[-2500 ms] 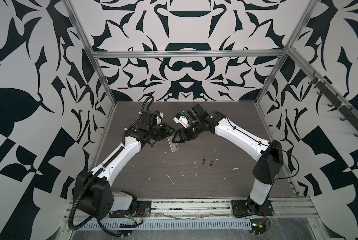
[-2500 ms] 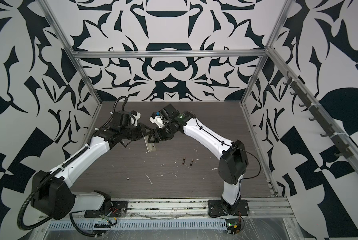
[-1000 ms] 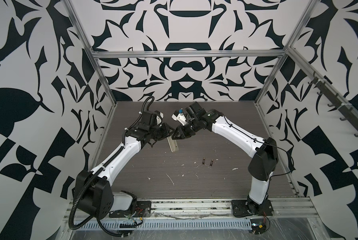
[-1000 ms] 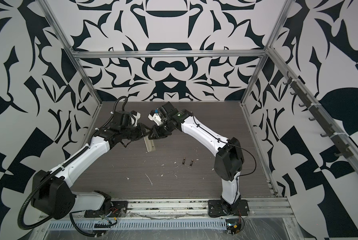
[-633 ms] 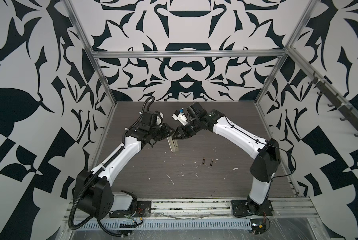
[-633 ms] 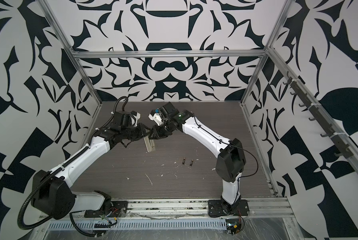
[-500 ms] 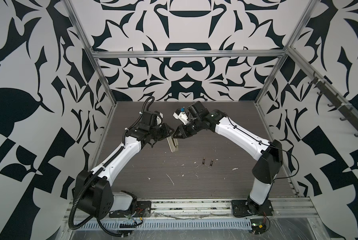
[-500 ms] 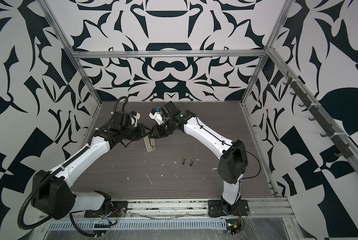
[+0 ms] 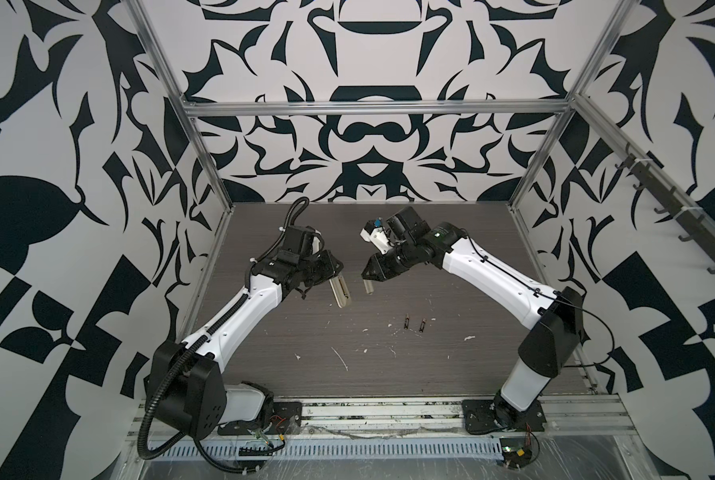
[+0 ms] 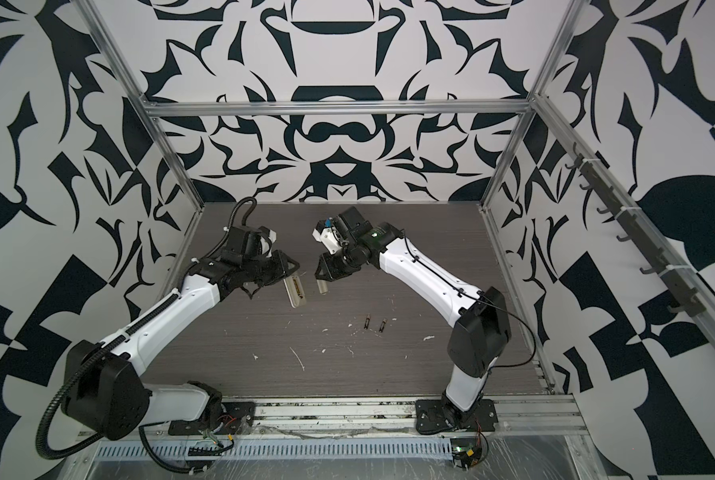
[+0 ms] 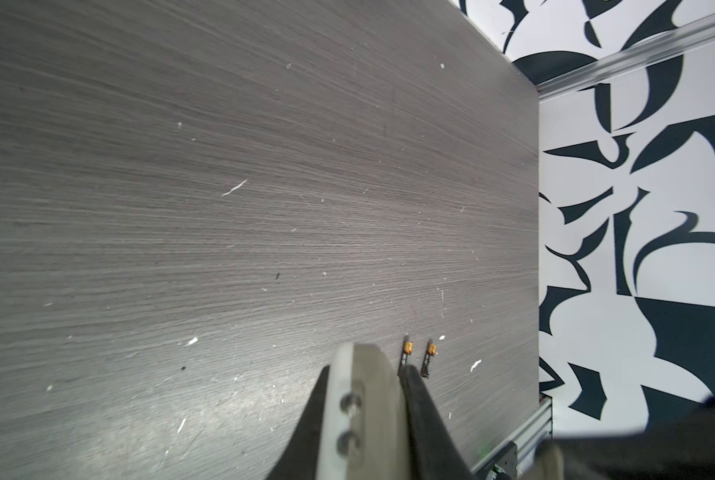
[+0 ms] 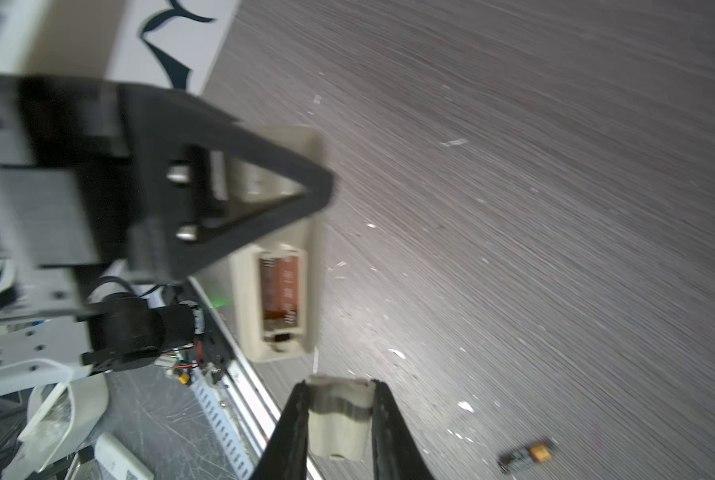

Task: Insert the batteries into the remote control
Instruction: 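Open the right gripper and move it toward the batteries, then lower the right gripper onto the nearer AA battery and close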

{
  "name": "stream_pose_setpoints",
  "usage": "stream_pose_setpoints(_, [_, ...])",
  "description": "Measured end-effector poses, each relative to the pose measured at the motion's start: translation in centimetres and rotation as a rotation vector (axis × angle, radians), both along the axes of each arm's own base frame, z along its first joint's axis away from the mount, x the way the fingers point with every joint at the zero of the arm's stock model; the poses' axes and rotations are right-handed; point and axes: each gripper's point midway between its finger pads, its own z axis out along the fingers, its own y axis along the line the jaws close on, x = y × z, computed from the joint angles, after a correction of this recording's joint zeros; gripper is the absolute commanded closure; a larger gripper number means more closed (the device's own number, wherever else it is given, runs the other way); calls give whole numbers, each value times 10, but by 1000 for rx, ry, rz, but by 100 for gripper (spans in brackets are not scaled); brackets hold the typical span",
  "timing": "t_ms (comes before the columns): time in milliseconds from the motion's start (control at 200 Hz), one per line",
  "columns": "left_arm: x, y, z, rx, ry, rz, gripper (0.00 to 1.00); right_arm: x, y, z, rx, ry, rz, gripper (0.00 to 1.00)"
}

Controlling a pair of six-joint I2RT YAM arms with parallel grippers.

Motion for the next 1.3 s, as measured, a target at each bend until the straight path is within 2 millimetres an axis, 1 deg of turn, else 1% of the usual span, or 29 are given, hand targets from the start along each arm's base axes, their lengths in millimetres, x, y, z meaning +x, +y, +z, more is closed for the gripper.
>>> stream_pose_setpoints(65, [-3, 2, -5, 6, 10, 4, 100, 10, -13, -10, -39, 8, -31, 84])
stream_pose_setpoints(155, [-6, 4, -9, 12, 23, 9, 100, 24, -25, -28, -87, 15, -61, 83])
stream_pose_setpoints(230, [-8, 5, -9, 10, 20, 9, 100, 33, -30, -51, -138, 39, -74, 81])
stream_pose_setpoints(240, [-8, 5, -8, 10, 20, 9, 100, 35, -31, -57, -150, 45, -74, 81])
stream_pose_setpoints(330, [-10, 6, -5, 6, 10, 10, 100, 38, -32, -91, -216, 91, -69, 80])
stream_pose_setpoints(335, [-11, 7, -5, 6, 9, 11, 100, 39, -33, -96, -224, 97, -69, 80])
stream_pose_setpoints(380, [-12, 8, -2, 4, -2, 13, 100, 39, -33, -111, -251, 118, -65, 79])
stream_pose_setpoints(425, [-15, 10, 1, 1, -13, 16, 100, 39, -35, -123, -277, 135, -63, 78])
stream_pose_setpoints(490, [-18, 12, 4, -2, -24, 19, 100, 39, -37, -134, -300, 148, -60, 75])
stream_pose_setpoints(605, [-22, 14, 1, 0, -20, 21, 100, 40, -39, -133, -308, 140, -60, 67])
stream_pose_setpoints(810, [-23, 18, -3, 11, -6, 29, 100, 39, -45, -114, -307, 91, -77, 53])
stream_pose_setpoints(920, [-24, 19, -5, 13, 1, 29, 100, 31, -53, -104, -307, 79, -87, 46])
stream_pose_setpoints(1050, [-24, 19, -6, 15, 4, 29, 100, 22, -60, -97, -313, 75, -93, 39])
stream_pose_setpoints(1155, [-24, 19, -6, 15, 5, 29, 100, 13, -67, -97, -323, 90, -100, 35])
stream_pose_setpoints(1300, [-24, 19, -6, 15, 5, 29, 100, 0, -77, -102, -344, 117, -107, 27])
